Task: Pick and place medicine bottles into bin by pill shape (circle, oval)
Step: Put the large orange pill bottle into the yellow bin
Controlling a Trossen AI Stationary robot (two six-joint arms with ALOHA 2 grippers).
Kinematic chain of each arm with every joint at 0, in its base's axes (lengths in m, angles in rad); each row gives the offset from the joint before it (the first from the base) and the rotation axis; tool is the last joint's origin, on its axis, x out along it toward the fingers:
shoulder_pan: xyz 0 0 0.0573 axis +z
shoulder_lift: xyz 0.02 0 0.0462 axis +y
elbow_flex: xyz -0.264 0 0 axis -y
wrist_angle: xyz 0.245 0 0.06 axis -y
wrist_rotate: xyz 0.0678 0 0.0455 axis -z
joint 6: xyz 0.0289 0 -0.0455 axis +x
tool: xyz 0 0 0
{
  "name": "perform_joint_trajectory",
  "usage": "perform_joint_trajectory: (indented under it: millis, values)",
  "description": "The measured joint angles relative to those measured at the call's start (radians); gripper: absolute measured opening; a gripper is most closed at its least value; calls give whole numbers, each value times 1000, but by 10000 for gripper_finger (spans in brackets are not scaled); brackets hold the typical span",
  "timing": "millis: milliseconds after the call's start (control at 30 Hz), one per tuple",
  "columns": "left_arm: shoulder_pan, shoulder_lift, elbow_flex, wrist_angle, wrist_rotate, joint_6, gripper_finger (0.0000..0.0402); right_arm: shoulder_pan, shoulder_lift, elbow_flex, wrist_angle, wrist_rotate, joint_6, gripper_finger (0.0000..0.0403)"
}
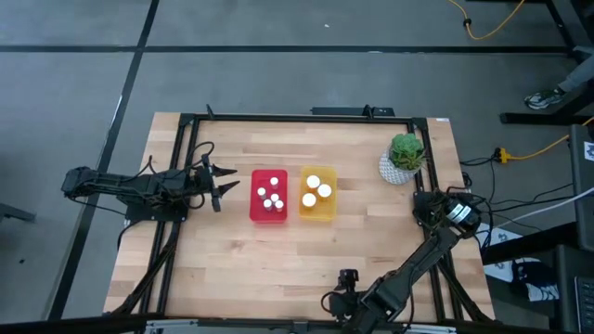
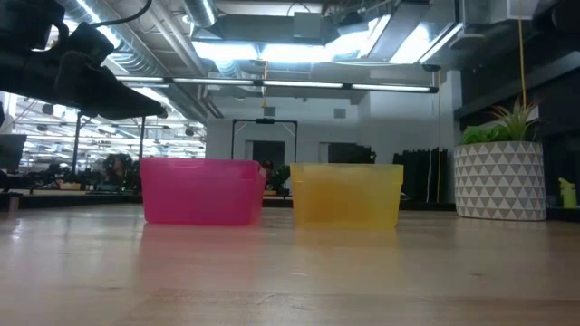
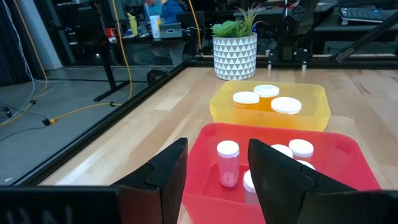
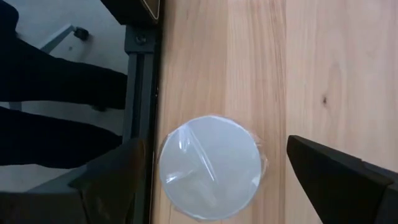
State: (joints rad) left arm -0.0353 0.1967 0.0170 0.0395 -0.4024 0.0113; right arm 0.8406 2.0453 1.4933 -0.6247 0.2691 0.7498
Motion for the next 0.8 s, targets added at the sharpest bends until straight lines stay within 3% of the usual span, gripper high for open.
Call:
perform_joint_trajectory:
  millis: [567, 800]
  values:
    - [0, 0, 0, 0, 0, 0, 161, -6, 0, 0, 2, 24, 34, 391]
    - [0, 0, 0, 0, 0, 0, 161, -6, 0, 0, 2, 25, 34, 347]
